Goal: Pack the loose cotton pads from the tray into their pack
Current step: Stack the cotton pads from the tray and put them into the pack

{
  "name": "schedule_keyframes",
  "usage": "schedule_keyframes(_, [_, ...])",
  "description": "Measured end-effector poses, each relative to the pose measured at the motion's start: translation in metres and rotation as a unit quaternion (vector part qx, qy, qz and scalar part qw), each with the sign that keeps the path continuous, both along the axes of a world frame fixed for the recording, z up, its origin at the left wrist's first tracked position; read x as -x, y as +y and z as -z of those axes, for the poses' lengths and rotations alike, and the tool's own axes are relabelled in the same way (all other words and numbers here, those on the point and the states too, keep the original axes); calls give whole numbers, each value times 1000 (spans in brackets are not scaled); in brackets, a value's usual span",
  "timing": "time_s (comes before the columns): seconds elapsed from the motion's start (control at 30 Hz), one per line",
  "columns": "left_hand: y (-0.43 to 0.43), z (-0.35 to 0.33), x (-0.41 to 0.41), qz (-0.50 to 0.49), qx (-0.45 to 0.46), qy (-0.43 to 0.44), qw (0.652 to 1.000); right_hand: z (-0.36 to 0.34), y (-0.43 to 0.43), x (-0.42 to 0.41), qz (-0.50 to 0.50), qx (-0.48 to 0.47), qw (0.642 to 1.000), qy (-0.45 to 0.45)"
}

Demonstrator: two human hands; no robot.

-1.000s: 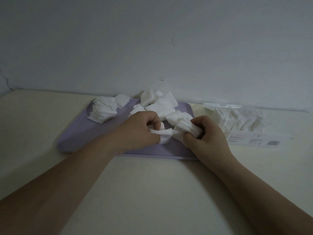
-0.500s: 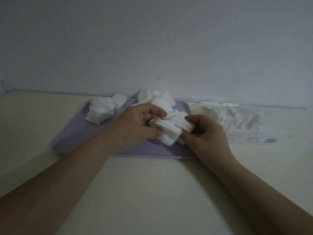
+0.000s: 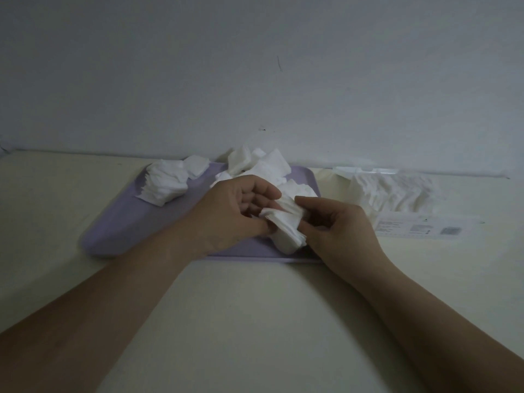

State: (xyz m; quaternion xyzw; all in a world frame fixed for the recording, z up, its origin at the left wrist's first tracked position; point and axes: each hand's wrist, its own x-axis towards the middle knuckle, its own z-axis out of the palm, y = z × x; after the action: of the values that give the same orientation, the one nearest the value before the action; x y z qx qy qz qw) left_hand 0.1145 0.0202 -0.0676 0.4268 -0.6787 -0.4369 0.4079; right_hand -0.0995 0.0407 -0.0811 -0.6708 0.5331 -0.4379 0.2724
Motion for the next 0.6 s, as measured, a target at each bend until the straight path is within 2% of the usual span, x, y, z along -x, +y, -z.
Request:
schedule_keyframes(0.17, [0,0,2,-4,18,2,1000,-1,1,1,-12,15,999,32])
schedule_keyframes(0.33, [0,6,5,-74,91,-47,992,0,2,1,-32,17,999,14])
schedule_keyframes(0.43, [2,8,5,-81,85,-78,990,-3,4,4,-60,-4,998,2])
schedule_keyframes(0.6, [2,11,7,-99,76,-76,989,-3,3,5,-68,-23,997,-32])
